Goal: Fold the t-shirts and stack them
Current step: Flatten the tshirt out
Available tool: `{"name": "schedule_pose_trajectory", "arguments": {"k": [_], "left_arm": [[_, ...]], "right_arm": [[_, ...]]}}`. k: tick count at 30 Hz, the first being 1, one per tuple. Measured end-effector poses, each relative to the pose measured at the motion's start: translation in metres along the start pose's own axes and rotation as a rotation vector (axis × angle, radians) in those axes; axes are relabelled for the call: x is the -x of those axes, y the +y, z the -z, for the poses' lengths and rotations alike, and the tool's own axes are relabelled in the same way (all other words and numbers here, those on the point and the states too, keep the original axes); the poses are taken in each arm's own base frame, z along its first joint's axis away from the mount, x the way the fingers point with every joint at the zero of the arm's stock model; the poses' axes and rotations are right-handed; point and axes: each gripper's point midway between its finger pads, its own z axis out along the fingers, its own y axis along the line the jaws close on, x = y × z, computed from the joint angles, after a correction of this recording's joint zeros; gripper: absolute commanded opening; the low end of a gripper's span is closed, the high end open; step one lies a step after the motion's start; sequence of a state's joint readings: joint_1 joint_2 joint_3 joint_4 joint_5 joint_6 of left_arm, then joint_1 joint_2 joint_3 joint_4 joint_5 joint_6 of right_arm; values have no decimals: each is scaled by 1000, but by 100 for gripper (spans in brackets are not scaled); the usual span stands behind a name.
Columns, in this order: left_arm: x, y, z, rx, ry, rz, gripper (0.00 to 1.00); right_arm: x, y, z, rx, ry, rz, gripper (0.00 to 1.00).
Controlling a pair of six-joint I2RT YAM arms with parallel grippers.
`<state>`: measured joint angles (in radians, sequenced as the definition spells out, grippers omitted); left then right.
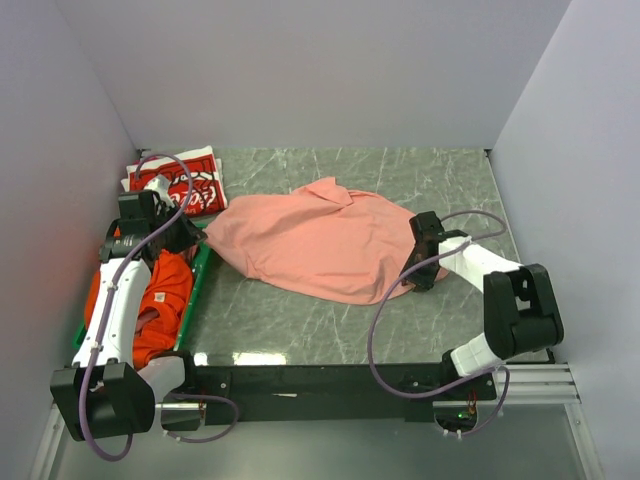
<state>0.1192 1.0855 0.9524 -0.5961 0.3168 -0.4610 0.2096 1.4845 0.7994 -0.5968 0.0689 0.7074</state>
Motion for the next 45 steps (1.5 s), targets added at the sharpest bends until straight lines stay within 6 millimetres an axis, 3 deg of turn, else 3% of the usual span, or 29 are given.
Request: {"name": "schedule_pose_trajectory", "arguments": {"k": [5, 16, 21, 27, 29, 36, 40, 45], "left_arm": [[0, -1, 1, -1, -4, -2, 0], [-2, 0, 3, 1, 3, 0, 0], [-2, 0, 3, 1, 3, 0, 0], [-2, 0, 3, 1, 3, 0, 0], [-2, 0, 3, 1, 3, 0, 0], [-2, 0, 3, 2, 3, 2, 0], [1, -3, 1, -5, 4, 32, 0], [22, -18, -3, -45, -16, 63, 0]], "right_arm": [[4, 5, -6, -5, 12, 8, 33], [6, 3, 1, -3, -8, 10, 30], [10, 3, 10, 9, -35, 15, 12], [8, 3, 10, 14, -28, 22, 8], [5, 2, 8, 13, -20, 23, 1], [0, 4, 8, 30, 10, 27, 0], [12, 14, 28, 74, -10, 27, 0], [65, 41, 92, 208, -175, 18, 0]]}}
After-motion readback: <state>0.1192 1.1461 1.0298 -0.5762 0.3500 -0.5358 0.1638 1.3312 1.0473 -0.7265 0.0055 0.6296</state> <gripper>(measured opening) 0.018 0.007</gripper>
